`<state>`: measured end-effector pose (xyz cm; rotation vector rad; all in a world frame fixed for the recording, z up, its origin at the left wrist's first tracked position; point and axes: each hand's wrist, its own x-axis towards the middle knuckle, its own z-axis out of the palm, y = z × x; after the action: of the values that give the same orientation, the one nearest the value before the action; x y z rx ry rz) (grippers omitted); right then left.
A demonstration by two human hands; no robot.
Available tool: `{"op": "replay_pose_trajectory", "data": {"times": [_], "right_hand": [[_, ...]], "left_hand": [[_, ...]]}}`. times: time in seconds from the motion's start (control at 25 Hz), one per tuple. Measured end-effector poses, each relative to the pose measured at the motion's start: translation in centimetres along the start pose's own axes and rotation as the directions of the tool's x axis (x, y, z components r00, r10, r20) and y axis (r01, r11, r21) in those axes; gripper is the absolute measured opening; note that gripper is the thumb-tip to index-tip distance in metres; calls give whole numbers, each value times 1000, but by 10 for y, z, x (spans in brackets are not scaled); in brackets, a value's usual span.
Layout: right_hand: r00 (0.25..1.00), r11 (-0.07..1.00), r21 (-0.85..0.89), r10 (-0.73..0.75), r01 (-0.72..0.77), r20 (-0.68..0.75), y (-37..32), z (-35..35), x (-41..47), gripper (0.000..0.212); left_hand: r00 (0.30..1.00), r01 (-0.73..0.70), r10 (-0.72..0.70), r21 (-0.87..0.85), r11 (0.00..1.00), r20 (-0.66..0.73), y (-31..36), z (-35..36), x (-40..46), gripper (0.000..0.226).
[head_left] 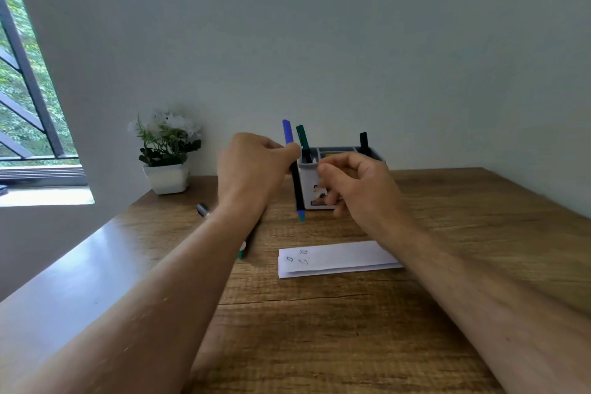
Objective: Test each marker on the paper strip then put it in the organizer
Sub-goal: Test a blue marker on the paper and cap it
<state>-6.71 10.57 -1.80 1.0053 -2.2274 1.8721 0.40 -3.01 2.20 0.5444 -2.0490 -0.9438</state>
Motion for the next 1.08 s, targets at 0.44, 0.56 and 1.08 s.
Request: {"op": "replay_pose_trajectory", "data": {"times": [0.44, 0.56, 1.08], "right_hand": [[995, 985, -138, -104, 104, 10, 3, -5, -1, 25], [992, 973, -196, -126, 124, 4, 6, -6, 1, 17], [984, 869, -466, -180, 164, 11, 0, -14, 5, 39]], "left_hand": [[980, 180, -116, -462, 868, 164, -2, 15, -11, 27], [966, 241, -138, -558, 794, 221, -3, 16, -11, 18], [935, 337, -179, -608, 719, 306, -7, 17, -7, 18]]}}
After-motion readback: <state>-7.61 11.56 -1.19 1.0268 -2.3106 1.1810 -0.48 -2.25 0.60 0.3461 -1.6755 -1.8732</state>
